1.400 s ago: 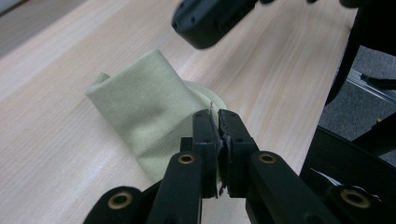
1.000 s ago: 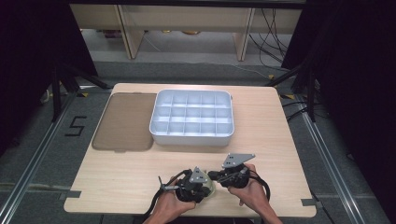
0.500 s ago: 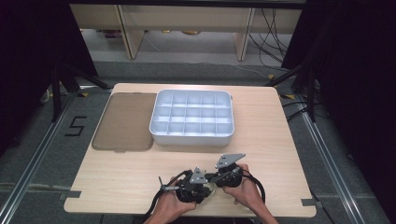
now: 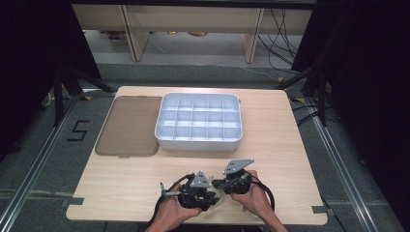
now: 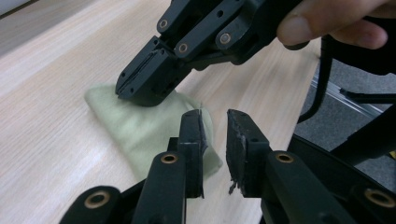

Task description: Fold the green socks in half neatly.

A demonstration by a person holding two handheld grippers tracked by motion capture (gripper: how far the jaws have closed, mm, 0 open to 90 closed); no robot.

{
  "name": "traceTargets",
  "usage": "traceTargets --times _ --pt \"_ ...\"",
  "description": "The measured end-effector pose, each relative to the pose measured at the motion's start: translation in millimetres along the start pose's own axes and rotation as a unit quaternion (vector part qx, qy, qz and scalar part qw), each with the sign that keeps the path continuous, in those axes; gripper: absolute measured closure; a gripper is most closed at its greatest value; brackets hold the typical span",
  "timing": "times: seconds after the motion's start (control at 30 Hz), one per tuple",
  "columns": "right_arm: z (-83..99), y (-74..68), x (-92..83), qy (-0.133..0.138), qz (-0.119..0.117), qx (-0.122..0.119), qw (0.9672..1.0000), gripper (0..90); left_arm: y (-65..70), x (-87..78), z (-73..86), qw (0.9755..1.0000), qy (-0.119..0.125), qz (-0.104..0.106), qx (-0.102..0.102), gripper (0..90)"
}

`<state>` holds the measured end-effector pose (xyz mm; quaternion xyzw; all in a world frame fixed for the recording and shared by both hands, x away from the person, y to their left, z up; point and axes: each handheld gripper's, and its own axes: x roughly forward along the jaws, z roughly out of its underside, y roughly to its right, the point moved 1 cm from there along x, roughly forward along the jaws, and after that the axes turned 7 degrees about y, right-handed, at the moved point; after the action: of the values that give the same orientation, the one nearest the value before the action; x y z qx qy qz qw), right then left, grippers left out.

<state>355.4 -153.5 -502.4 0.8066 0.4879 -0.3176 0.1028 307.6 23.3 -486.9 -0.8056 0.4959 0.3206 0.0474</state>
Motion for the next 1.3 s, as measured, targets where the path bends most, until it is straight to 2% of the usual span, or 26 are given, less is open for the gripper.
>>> traceTargets --times 0.23,0.27,0.3,0.33,0.37,0.4,0.47,0.5,0.53,0.57,0.6,0.67,0.7,0.73,0.8,0.83,0.87,0.9,0.97,1.0,1.03,1.07,1.17,1.23,1.27,1.3 --pt "0.3 -0.7 0.0 0.0 0.0 0.003 1.0 89.0 -4.8 -2.1 10.4 0.9997 -0.018 0.002 0.015 78.7" --pt "0.1 0.4 0.0 0.001 0.001 -0.005 1.0 89.0 -5.2 -0.5 11.9 0.9993 -0.028 -0.006 0.024 79.1" --pt "0.2 0.0 0.0 0.0 0.001 -0.001 1.0 89.0 -6.8 1.7 13.4 0.9978 -0.049 -0.005 0.044 80.1" --pt "0.2 0.0 0.0 0.0 0.001 -0.001 1.0 89.0 -6.8 1.7 13.4 0.9978 -0.049 -0.005 0.044 80.7" --pt "0.2 -0.1 0.1 0.0 0.001 -0.001 1.0 89.0 -4.4 5.5 15.2 0.9987 -0.04 -0.009 0.03 80.7" --pt "0.2 -0.3 -0.3 0.0 0.0 0.0 1.0 89.0 -5.4 5.1 15.1 0.9976 -0.054 -0.008 0.043 82.4" --pt "0.3 -0.6 -0.2 0.0 0.0 0.002 1.0 89.0 -5.8 4.7 14.8 0.9969 -0.058 -0.008 0.052 82.9" --pt "0.5 -1.6 -0.4 -0.001 -0.001 0.006 1.0 89.0 -6.4 4.3 15.2 0.9967 -0.063 -0.009 0.05 83.7" --pt "0.2 -0.1 -0.5 0.001 0.002 -0.001 1.0 89.0 -6.4 5.2 15.6 0.9972 -0.058 -0.008 0.046 85.5" --pt "0.2 -0.1 -0.5 0.001 0.002 -0.001 1.0 89.0 -5.1 7.5 16.3 0.9986 -0.04 -0.01 0.032 85.5" --pt "0.2 -0.2 -0.5 0.001 0.002 -0.001 1.0 89.0 -8.0 5.3 16.1 0.9971 -0.059 -0.006 0.048 86.1" --pt "0.0 -0.5 -0.8 0.001 0.001 0.0 1.0 88.9 -8.2 5.6 16.4 0.9971 -0.059 -0.006 0.048 87.3" --pt "-0.1 -0.5 -0.8 0.001 0.002 0.0 1.0 88.9 -4.8 9.1 17.8 0.9988 -0.041 -0.011 0.026 87.5" --pt "-0.1 -0.5 -0.8 0.001 0.002 0.0 1.0 88.9 -4.8 9.1 17.8 0.9988 -0.041 -0.011 0.026 88.0" --pt "-0.2 -0.1 -0.9 0.001 0.006 -0.003 1.0 88.8 -6.9 9.7 19.9 0.9961 -0.072 -0.007 0.052 88.5" --pt "-0.2 0.8 -1.4 0.001 0.009 -0.005 0.9999 88.7 -3.8 14.2 23.8 0.9982 -0.053 -0.009 0.026 88.7" --pt "-0.4 1.6 -2.6 0.001 0.011 0.001 0.9999 88.6 -6.2 12.7 23.3 0.997 -0.064 -0.006 0.044 88.8" --pt "0.0 2.6 -2.8 0.004 0.01 0.003 0.9999 88.5 -5.7 12.5 22.8 0.9964 -0.072 -0.007 0.045 88.8" --pt "0.2 2.8 -3.2 0.004 0.009 0.004 0.9999 88.5 -3.5 14.1 22.0 0.9968 -0.067 -0.009 0.042 87.7" --pt "0.0 2.0 -2.5 0.002 0.011 0.001 0.9999 88.5 -1.5 15.3 21.4 0.9983 -0.053 -0.005 0.025 87.1" --pt "-0.2 1.8 -2.5 0.001 0.012 0.001 0.9999 88.5 -1.5 15.3 21.4 0.9983 -0.053 -0.005 0.025 86.7" --pt "-0.2 1.8 -2.5 0.001 0.012 0.001 0.9999 88.5 -3.6 13.0 20.0 0.9975 -0.06 -0.006 0.036 86.7" --pt "-0.1 2.4 -2.2 0.003 0.006 -0.005 1.0 88.5 -4.2 4.5 14.4 0.9993 -0.032 -0.004 0.017 86.1" --pt "0.0 1.5 -2.6 0.001 0.007 0.0 1.0 88.5 -5.4 0.2 11.3 0.9996 -0.021 -0.006 0.018 86.1" --pt "0.0 0.6 -2.6 0.001 0.009 0.004 1.0 88.5 -5.4 -1.3 10.1 0.9998 -0.015 -0.006 0.011 85.9" --pt "0.0 -0.5 -2.5 0.0 0.008 0.009 0.9999 88.5 -6.9 -2.6 7.1 0.9998 -0.007 -0.007 0.018 85.7"
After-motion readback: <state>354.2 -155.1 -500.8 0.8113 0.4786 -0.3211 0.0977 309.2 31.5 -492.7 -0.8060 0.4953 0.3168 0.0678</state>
